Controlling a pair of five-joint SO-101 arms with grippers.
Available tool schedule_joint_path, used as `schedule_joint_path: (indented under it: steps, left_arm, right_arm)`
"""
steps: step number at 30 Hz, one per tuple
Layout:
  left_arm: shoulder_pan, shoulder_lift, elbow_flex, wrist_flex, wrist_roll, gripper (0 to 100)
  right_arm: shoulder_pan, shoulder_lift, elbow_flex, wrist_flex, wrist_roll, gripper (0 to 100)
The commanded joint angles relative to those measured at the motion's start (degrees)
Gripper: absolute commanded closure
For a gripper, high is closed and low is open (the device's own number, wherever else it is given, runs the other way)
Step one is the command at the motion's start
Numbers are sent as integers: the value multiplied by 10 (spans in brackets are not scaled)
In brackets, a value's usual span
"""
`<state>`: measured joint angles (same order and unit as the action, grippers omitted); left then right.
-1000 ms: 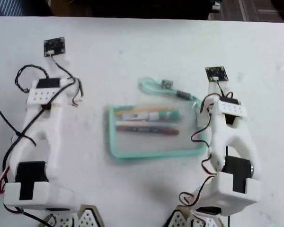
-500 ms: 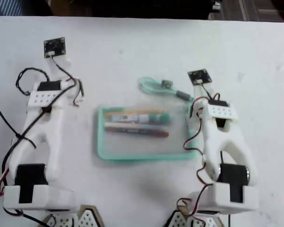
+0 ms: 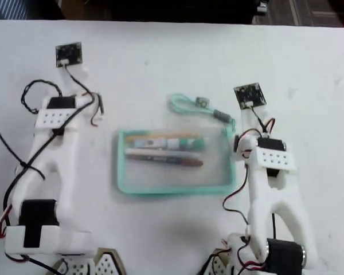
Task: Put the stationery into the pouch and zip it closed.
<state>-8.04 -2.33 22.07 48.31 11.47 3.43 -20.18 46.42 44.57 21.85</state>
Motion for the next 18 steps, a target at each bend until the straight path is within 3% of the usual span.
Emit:
schedule_joint_path:
  steps: [1, 7, 13, 18]
  left_arm:
    - [7, -90, -80, 19, -21, 973]
    - [29, -299, -193, 217, -196, 974]
    - [47, -521, -216, 249, -216, 976]
    - [44, -677, -217, 251, -217, 976]
  right_arm:
    - [6, -29, -111, 112, 4, 982]
    - [2, -44, -370, 356, -46, 982]
    - [-55, -64, -595, 529, -48, 982]
    - [-80, -138, -625, 541, -48, 982]
